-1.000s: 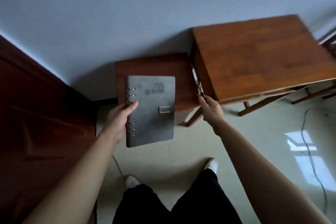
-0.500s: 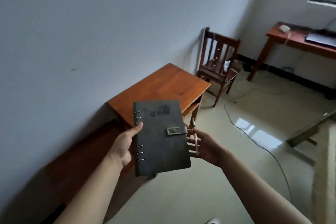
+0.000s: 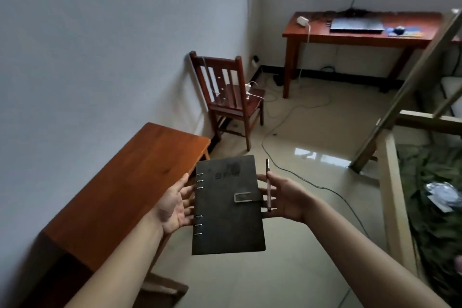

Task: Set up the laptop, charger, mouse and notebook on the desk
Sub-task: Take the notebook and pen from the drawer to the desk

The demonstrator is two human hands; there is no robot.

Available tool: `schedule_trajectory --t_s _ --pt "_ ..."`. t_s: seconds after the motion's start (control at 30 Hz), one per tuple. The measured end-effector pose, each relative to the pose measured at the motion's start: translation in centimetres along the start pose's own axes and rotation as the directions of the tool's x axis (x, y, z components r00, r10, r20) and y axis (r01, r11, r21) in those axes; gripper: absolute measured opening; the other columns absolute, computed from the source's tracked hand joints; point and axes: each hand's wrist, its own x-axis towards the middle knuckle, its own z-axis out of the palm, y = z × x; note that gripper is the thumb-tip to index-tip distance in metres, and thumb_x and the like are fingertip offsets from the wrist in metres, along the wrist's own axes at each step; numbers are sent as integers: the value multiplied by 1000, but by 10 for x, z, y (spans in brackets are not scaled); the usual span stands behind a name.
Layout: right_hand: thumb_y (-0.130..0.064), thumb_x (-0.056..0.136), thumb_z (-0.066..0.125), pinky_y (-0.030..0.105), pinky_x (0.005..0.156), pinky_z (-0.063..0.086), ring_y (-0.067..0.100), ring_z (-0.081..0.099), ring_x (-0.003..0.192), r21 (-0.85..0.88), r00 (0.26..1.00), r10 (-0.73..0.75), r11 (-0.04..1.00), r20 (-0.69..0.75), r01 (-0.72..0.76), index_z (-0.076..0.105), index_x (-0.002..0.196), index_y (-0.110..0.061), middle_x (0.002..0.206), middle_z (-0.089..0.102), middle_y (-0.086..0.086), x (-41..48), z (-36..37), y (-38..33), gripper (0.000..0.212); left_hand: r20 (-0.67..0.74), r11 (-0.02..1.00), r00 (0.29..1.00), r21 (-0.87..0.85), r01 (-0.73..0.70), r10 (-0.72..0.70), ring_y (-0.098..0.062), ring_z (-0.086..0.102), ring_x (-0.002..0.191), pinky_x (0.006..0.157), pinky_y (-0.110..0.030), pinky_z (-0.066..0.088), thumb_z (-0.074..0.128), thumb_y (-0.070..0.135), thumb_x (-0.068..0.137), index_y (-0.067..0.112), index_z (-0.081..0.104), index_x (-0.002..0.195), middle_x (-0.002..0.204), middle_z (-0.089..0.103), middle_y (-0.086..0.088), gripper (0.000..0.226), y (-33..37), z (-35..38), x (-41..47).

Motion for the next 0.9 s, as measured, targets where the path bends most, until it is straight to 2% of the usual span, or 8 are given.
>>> schedule_trajectory --t_s 0.13,0.3,0.4,0.47,0.57,0.7,0.77,0.9 --pt "-46 106 38 53 83 58 35 66 102 54 996 13 998 -83 -8 67 128 -22 119 68 13 19 -50 -31 44 81 998 995 23 62 -63 -30 74 92 75 -46 59 51 67 88 20 56 137 107 74 -13 67 33 38 54" --pt "-46 106 37 53 84 58 33 66 96 87 980 43 996 -197 -27 66 129 -20 115 69 12 59 -98 -76 45 209 990 968 63 130 -140 -38 63 112 96 -63 49 55 71 83 27 53 140 124 62 -18 72 80 76 144" --pt "-46 105 38 55 87 56 33 67 93 115 967 31 993 -251 -2 66 128 -20 112 71 11 89 -129 -119 45 301 984 937 84 157 -176 -40 65 113 93 -63 50 53 74 84 26 53 140 130 62 -20 74 118 101 209" --pt "-47 105 38 59 94 52 34 66 97 116 957 -1 993 -291 36 68 126 -22 113 71 11 104 -147 -153 44 327 984 928 74 164 -179 -42 63 117 97 -66 46 49 77 84 25 55 139 137 57 -24 77 145 122 249" --pt "-49 104 39 59 99 47 34 65 97 155 925 -31 983 -378 96 70 124 -25 109 73 10 126 -169 -213 44 372 982 909 106 159 -188 -42 63 116 95 -68 47 42 82 83 26 57 138 134 60 -24 80 201 165 307" --pt "-52 104 37 58 101 47 34 64 105 187 896 -101 962 -432 199 68 127 -29 126 69 13 143 -205 -291 45 455 975 866 172 143 -208 -40 66 112 86 -64 52 40 82 84 27 58 136 127 65 -23 77 284 231 372" --pt "-52 104 37 58 102 48 32 64 104 210 877 -127 946 -464 248 69 126 -29 127 68 13 147 -223 -322 45 479 964 847 229 134 -231 -40 67 111 84 -62 53 40 82 84 27 59 134 128 64 -25 77 320 267 400" --pt "-51 104 38 58 104 45 34 60 110 275 855 -141 910 -499 310 67 129 -27 138 61 16 159 -267 -364 45 536 940 787 305 155 -304 -42 63 117 88 -64 51 42 82 83 27 58 135 130 62 -26 78 361 329 453"
